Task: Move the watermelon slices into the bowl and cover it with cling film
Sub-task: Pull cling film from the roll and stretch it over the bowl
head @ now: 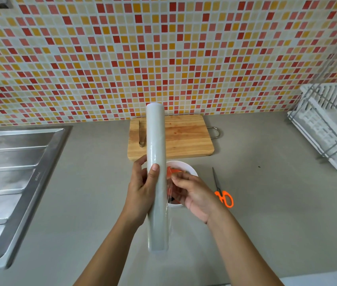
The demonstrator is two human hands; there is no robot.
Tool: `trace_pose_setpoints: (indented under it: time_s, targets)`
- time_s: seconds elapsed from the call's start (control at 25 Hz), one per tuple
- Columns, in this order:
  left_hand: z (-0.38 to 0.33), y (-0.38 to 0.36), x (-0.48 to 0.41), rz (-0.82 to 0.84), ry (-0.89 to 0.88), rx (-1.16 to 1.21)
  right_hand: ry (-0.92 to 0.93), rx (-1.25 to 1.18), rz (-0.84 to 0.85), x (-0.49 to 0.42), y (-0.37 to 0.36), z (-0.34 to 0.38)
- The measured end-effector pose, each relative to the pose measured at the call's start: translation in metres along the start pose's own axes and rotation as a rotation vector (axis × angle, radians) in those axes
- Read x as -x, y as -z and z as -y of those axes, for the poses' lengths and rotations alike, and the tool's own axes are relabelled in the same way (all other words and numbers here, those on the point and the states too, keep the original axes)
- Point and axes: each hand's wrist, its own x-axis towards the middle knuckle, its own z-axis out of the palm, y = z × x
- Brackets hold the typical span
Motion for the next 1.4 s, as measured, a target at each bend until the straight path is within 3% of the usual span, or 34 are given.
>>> trace_pose_setpoints:
  time_s: [0.24, 0.4, 0.52, 0.68, 0.84, 1.0, 1.12, 1.28, 1.4]
  targets:
    - [0.005, -0.006, 0.003, 0.047, -0.017, 0.008, 0.124, 0.072, -0.167, -0.007, -0.002, 0.001]
    - [0.009, -0.006, 0.002, 0.044, -0.017, 0.004, 0.063, -0.053, -0.058, -0.008, -0.002, 0.005]
    - [0.012, -0.003, 0.002, 0.062, -0.027, -0.025, 0.139, -0.095, -0.007, -0.008, 0.000, 0.006]
    - [0.013, 0.000, 0.005, 0.072, -0.023, -0.063, 0.178, -0.058, -0.079, -0.013, -0.001, 0.009]
    - [0.013, 0.002, 0.007, 0.098, -0.045, -0.076, 0.168, -0.207, -0.025, -0.014, -0.003, 0.011]
    - [0.013, 0.003, 0.012, 0.121, -0.063, -0.074, 0.200, -0.243, -0.157, -0.021, -0.006, 0.016]
    - [0.014, 0.006, 0.013, 0.102, -0.036, -0.048, 0.123, -0.441, -0.132, -0.022, -0.006, 0.024]
    - [0.015, 0.009, 0.013, 0.127, -0.034, -0.031, 0.150, -0.132, -0.123, -0.026, -0.011, 0.029]
    - [0.015, 0.008, 0.012, 0.124, -0.042, -0.011, 0.131, -0.035, -0.182, -0.028, -0.016, 0.033]
